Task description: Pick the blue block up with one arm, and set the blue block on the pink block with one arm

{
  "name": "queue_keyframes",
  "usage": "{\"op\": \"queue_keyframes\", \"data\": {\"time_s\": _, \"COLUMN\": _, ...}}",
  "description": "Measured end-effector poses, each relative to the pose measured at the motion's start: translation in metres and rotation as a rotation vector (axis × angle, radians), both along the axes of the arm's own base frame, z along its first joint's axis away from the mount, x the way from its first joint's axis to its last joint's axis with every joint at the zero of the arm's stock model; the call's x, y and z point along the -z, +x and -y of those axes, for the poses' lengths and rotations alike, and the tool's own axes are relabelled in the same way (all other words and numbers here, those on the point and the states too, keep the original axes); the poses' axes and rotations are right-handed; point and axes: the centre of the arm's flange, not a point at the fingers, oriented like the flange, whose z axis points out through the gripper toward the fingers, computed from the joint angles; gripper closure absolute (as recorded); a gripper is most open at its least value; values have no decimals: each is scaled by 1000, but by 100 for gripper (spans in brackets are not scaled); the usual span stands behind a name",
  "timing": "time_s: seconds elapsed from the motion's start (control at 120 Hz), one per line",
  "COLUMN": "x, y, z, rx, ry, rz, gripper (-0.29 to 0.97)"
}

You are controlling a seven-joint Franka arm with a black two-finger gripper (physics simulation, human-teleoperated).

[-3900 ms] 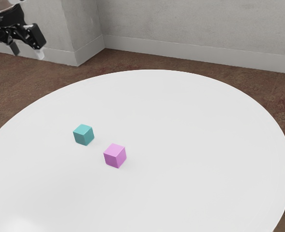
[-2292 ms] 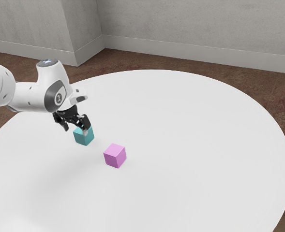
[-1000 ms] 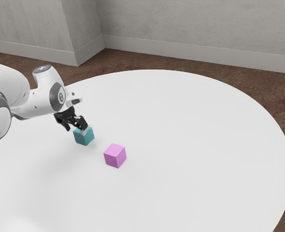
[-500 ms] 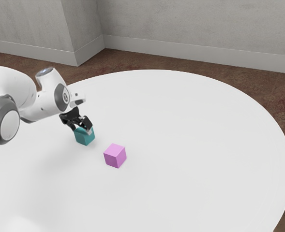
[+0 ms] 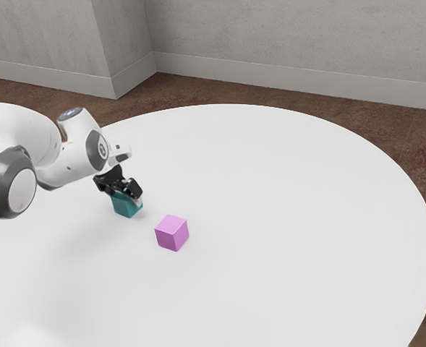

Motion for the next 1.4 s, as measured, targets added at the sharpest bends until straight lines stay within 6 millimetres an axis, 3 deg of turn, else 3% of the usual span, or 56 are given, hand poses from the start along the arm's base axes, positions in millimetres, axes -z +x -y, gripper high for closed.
{"op": "queue_keyframes", "data": {"time_s": 0.117, "x": 2, "y": -1, "z": 0, "rx": -2, "ry": -16, "rz": 0, "gripper": 1}}
{"op": "queue_keyframes", "data": {"time_s": 0.275, "x": 2, "y": -1, "z": -1, "rx": -3, "ry": -20, "rz": -1, "gripper": 28}}
{"op": "queue_keyframes", "data": {"time_s": 0.383, "x": -10, "y": -3, "z": 0, "rx": -6, "ry": -18, "rz": 11, "gripper": 37}}
{"op": "queue_keyframes", "data": {"time_s": 0.45, "x": -39, "y": -21, "z": 25, "rx": -1, "ry": -43, "rz": 22, "gripper": 39}}
{"op": "queue_keyframes", "data": {"time_s": 0.575, "x": -80, "y": -85, "z": 80, "rx": -9, "ry": -100, "rz": 16, "gripper": 39}}
{"op": "queue_keyframes", "data": {"time_s": 0.642, "x": -96, "y": -96, "z": 102, "rx": 16, "ry": -70, "rz": 16, "gripper": 39}}
{"op": "queue_keyframes", "data": {"time_s": 0.767, "x": -105, "y": -96, "z": 148, "rx": 40, "ry": -37, "rz": 8, "gripper": 39}}
{"op": "queue_keyframes", "data": {"time_s": 0.85, "x": -107, "y": -94, "z": 163, "rx": 15, "ry": -32, "rz": 1, "gripper": 40}}
{"op": "queue_keyframes", "data": {"time_s": 1.133, "x": -95, "y": -70, "z": 191, "rx": -78, "ry": -14, "rz": -23, "gripper": 39}}
{"op": "queue_keyframes", "data": {"time_s": 1.4, "x": -87, "y": -60, "z": 193, "rx": -110, "ry": 48, "rz": -38, "gripper": 39}}
